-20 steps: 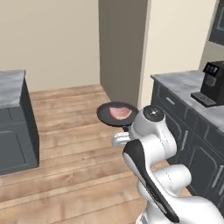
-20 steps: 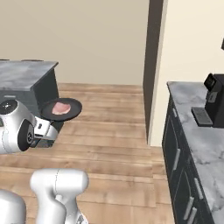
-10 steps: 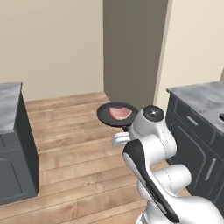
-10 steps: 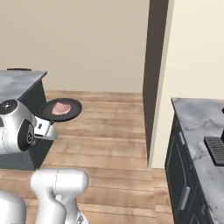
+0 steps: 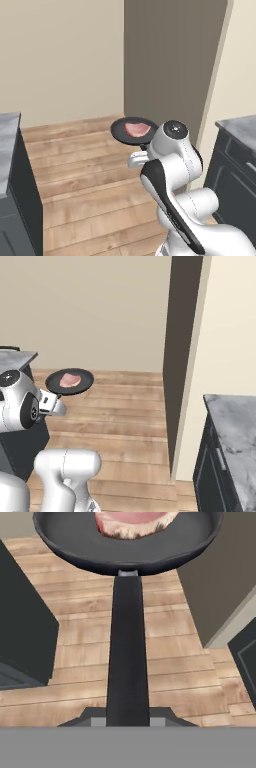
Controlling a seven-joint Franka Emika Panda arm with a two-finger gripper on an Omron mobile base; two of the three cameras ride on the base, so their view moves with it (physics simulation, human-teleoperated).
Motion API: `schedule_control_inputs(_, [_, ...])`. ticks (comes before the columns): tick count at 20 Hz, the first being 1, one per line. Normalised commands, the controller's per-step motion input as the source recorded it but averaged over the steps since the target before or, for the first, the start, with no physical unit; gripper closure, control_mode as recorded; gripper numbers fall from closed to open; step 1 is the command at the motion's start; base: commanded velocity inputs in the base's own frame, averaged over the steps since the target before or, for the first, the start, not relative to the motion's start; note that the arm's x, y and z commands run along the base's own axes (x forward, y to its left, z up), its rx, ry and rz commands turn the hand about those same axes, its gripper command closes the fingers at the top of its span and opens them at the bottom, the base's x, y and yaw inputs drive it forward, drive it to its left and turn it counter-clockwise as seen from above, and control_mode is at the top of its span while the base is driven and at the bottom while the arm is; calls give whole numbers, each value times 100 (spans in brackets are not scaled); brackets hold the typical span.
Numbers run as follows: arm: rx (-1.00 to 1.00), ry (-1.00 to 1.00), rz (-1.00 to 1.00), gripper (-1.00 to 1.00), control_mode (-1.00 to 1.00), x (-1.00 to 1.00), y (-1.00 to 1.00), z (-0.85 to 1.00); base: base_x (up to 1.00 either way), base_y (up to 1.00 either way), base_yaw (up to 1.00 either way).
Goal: Pick up the pan with the steak in it and place it on the dining table. Then place the steak on the plate.
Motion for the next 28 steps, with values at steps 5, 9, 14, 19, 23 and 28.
schedule_control_inputs(5, [0,0,0,100,100,0,0,0,100,-4,-1])
schedule_control_inputs(9, [0,0,0,100,100,0,0,0,100,-3,-1])
schedule_control_inputs(14, [0,0,0,100,100,0,0,0,100,-3,-1])
schedule_control_inputs(19, [0,0,0,100,100,0,0,0,100,-3,-1])
schedule_control_inputs(23, [0,0,0,100,100,0,0,0,100,-3,-1])
schedule_control_inputs(28, [0,0,0,100,100,0,0,0,100,-3,-1])
